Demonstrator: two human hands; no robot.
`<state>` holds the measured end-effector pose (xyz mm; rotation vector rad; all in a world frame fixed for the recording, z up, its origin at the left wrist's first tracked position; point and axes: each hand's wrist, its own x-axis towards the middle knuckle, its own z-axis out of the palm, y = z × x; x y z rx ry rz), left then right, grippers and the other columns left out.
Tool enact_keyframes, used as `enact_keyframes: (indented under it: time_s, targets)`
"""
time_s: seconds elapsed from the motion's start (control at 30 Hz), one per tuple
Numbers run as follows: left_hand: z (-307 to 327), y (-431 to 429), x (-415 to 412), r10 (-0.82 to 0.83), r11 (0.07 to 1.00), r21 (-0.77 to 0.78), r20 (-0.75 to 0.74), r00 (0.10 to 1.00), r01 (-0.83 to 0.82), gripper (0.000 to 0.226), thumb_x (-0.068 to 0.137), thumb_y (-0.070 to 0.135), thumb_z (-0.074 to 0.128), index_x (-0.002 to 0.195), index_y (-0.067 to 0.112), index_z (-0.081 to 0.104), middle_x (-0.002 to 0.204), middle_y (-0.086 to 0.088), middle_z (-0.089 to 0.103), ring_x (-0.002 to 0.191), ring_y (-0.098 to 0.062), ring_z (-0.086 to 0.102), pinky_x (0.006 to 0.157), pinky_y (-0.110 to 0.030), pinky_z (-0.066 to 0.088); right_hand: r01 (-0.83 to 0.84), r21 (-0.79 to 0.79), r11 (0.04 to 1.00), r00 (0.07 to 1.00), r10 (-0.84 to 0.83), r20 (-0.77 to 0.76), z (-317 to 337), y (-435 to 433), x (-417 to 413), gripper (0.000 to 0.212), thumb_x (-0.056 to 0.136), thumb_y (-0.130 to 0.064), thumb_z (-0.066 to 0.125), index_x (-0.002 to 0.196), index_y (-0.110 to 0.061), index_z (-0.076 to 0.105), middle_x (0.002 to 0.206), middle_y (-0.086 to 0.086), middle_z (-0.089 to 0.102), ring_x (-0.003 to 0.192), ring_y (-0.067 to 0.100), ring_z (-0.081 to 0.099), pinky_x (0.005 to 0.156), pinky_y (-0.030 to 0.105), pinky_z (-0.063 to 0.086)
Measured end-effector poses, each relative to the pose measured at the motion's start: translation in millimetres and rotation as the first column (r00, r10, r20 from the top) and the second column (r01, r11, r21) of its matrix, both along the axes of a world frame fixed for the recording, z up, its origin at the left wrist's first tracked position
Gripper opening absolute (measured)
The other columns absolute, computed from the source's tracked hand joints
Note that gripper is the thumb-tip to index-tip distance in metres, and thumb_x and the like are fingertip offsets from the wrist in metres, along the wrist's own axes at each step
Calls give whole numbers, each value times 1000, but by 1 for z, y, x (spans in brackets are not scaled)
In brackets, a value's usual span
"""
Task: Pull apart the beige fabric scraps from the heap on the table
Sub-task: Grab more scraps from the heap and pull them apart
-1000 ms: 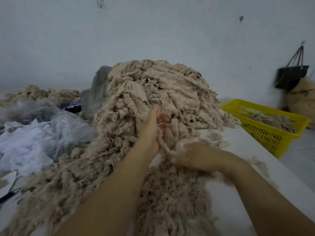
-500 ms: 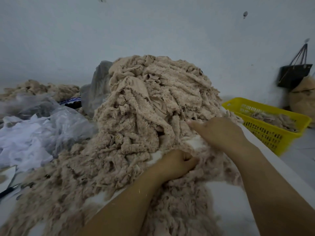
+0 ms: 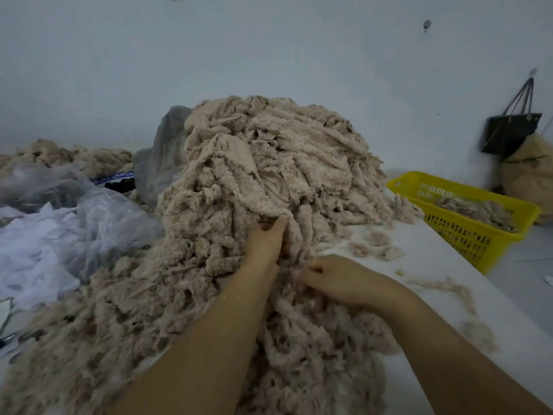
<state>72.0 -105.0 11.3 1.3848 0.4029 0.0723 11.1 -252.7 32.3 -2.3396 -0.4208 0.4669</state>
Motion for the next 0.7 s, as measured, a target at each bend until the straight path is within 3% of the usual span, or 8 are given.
enact_keyframes:
  time_s: [0.07,0.13,0.27,0.4,0.5,0.57,0.63,0.7]
  targets:
    - [9,-4,3,-46,973,-228,8,999,47,19,100,20,57,89,7,64,58,-2,60,50,-12,54,46,-21,46,224,195,955,972,-234,30,8,-3,5,34,101,-36,48,81,-18,68,71,-4,72,59,9,67,52,18,50]
    - [13,-8,-1,-105,950,-292,44,993,114,21,100,8,48,83,10,59,46,1,52,39,-8,45,38,-17,39,408,415,813,888,-459,26,9,-6,15,30,102,-33,47,85,-17,66,86,3,72,70,13,68,62,26,55]
    - [-7,-21,-27,-375,926,22,170,911,377,22,99,7,46,84,16,59,56,5,58,55,-12,52,53,-23,49,451,454,768,874,-484,-49,-1,0,34,40,97,-52,49,98,-15,64,98,14,67,90,29,66,81,44,54]
    - [-24,-15,-43,-585,757,489,214,782,433,22,95,23,49,83,32,64,71,12,70,72,-8,67,69,-27,54,353,469,809,935,-310,-170,-16,18,40,37,94,-58,53,101,-27,72,99,-7,71,68,6,64,53,28,49]
    - [-26,-7,-49,-694,630,590,137,706,505,18,91,33,50,79,34,63,77,10,70,80,-17,68,78,-38,55,368,500,784,920,-384,-76,-25,22,40,37,102,-45,47,100,-14,66,76,1,63,37,9,45,34,20,36]
    - [-29,-5,-51,-669,664,551,136,730,505,19,87,34,53,73,37,66,75,13,70,76,-9,65,75,-31,53,448,566,692,865,-497,-77,-27,24,37,44,103,-43,41,99,-3,58,64,6,53,44,13,47,43,22,39]
    - [-28,-4,-51,-513,817,412,202,834,403,29,92,34,56,67,38,69,67,15,68,68,-6,63,66,-21,50,474,624,621,811,-584,-35,-27,26,31,49,104,-44,38,82,-5,58,59,6,54,54,20,54,53,24,43]
    - [-26,3,-48,-304,947,184,235,923,264,32,99,42,55,74,37,75,72,12,72,71,-9,67,62,-17,51,382,591,710,816,-560,145,-28,29,23,52,103,-49,40,68,-13,55,57,3,55,57,17,55,49,16,39]
